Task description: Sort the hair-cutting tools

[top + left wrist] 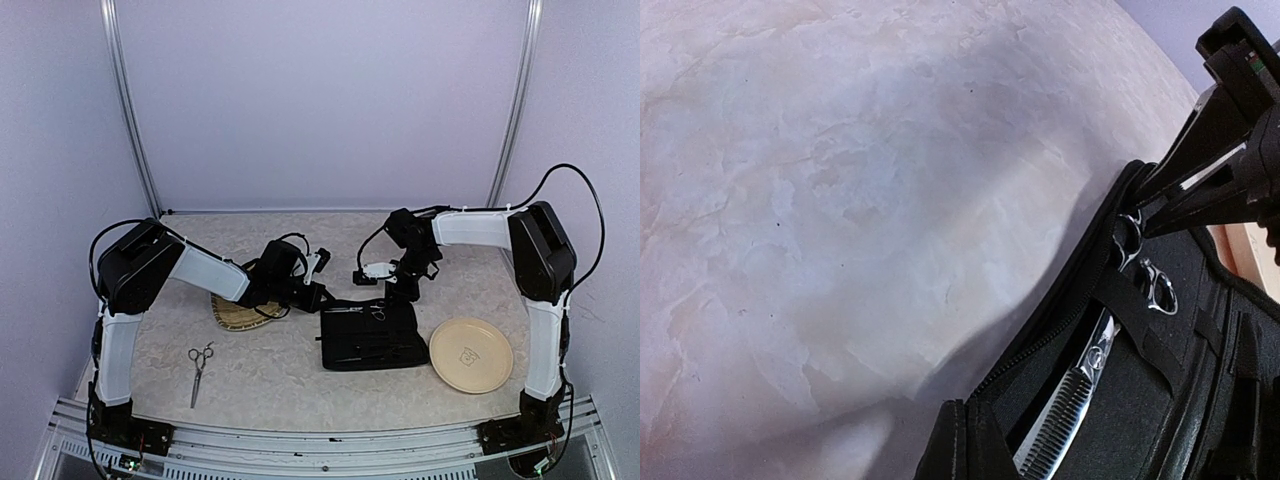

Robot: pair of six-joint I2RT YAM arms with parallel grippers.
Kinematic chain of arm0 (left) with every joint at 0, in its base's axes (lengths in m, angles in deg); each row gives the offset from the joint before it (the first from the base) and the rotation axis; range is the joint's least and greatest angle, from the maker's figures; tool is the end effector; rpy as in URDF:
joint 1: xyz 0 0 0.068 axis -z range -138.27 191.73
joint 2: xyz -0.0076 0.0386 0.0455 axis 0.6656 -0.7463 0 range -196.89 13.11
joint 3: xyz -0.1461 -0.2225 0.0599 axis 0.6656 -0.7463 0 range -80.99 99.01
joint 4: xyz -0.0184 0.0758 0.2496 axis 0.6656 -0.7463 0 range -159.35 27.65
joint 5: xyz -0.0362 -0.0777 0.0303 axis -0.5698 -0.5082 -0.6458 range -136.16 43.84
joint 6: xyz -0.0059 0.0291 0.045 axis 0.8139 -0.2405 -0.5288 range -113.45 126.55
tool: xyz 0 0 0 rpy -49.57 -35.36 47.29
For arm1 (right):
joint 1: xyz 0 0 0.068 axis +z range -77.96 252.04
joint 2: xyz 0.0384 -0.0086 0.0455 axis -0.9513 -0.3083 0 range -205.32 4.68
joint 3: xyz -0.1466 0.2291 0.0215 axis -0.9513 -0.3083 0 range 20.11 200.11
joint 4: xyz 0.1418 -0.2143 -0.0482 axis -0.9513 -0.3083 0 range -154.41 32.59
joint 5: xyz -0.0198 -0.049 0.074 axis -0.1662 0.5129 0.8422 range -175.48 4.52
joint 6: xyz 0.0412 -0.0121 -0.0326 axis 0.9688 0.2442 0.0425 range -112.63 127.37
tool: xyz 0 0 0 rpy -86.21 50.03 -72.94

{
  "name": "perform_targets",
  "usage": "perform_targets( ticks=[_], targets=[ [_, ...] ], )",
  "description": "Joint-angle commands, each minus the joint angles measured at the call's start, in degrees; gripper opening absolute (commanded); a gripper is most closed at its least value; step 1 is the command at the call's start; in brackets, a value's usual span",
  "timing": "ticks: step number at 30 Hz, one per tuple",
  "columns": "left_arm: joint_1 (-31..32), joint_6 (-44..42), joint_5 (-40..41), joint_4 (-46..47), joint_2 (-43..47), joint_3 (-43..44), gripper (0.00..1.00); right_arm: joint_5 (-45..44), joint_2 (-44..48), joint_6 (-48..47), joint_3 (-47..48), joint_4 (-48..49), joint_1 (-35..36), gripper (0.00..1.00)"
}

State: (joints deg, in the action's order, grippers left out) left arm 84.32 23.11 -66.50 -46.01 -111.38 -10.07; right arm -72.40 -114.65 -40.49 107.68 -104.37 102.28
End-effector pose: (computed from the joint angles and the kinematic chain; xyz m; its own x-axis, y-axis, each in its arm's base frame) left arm 0.3220 -0.3129 0.1046 -0.6659 0.2492 -0.7032 0.6766 0.5988 -0.4285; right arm 0.3506 0.2136 0.1592 -0.1765 -0.9388 -0.2959 -0.9830 0.1836 0.0039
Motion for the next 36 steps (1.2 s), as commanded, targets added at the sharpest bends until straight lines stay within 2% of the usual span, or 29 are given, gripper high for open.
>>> perform_targets(
  ticks=[1,3,8,13,20,21,24,27,30,36],
  targets=[
    [1.27,0.22,0.85,-1.32,1.23,-0.80,0.00,-0.98,0.87,1.75,-0.23,2.82,0.18,0.17],
    [1.27,0.07,1.40,-2.67,2.57,-0.57,0.04,-1.14,2.47,1.87,-0.22,2.44,0.17,0.20],
    [2.36,-0.72,5.45,-10.19,9.16,1.70,0.22,-1.06,8.22,2.61,-1.02,1.59,0.00,0.38],
    [2.76,-2.95,11.38,-17.46,14.66,3.68,0.33,-0.50,13.22,3.30,-1.30,0.92,-0.56,0.43],
    [3.73,-3.22,20.40,-27.96,22.01,3.23,0.35,-0.85,16.78,6.71,-1.75,7.14,-2.14,0.46],
    [3.99,-2.46,21.75,-30.11,23.09,2.81,0.35,-2.69,17.03,7.99,-1.28,8.86,-2.50,0.52],
    [5.37,1.35,26.42,-36.46,27.59,0.38,0.35,-11.01,18.67,14.82,-0.24,17.34,-4.95,0.80],
    [7.76,7.62,31.98,-41.39,32.72,-3.58,0.39,-8.51,19.85,21.17,2.24,20.66,-9.95,0.99],
    [10.26,13.84,36.40,-45.87,37.92,-8.00,0.48,-3.56,19.20,25.23,3.76,18.69,-13.58,1.00],
    [11.67,27.20,38.29,-52.26,48.01,-17.92,0.50,1.68,23.60,25.08,-7.50,23.92,-14.06,0.97]
  ],
)
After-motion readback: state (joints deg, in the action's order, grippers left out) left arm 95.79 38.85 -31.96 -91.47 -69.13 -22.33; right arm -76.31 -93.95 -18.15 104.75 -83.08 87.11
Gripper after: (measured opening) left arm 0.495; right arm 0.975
